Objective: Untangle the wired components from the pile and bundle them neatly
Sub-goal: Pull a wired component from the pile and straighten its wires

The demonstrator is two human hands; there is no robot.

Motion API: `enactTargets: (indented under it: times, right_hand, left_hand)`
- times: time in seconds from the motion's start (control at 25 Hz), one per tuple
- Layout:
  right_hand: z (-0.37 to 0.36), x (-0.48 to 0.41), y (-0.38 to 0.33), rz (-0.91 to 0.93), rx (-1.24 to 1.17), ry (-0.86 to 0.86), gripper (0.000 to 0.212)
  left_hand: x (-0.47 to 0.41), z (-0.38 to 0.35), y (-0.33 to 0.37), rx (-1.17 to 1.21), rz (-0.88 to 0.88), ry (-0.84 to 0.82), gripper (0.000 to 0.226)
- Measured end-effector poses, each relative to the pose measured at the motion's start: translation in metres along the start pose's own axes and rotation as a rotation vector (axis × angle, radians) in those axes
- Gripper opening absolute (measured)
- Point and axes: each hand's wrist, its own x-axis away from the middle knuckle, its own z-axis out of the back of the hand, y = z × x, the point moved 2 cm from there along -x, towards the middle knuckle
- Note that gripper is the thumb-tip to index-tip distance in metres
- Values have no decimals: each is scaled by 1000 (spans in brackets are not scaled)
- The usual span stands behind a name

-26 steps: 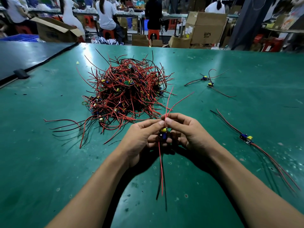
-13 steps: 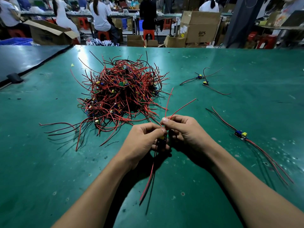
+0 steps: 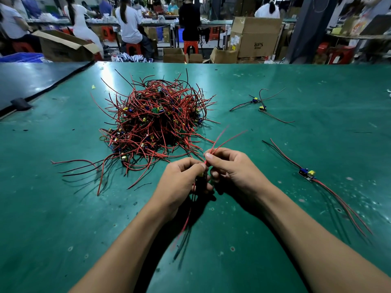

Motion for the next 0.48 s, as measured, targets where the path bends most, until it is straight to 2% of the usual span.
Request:
enactTargets:
  times: [0.16, 0.32, 0.48]
  right_hand:
    - [1, 1, 0, -15, 15, -17, 9]
    - [2, -4, 0, 10, 51, 51, 20]
    - [10, -8, -4, -6, 11, 169, 24]
  left_hand:
    - [0, 0, 1, -51, -8, -27, 19]
    - [-2, -2, 0, -46, 4, -52, 20]
    - [-3, -4, -3, -169, -49, -36, 18]
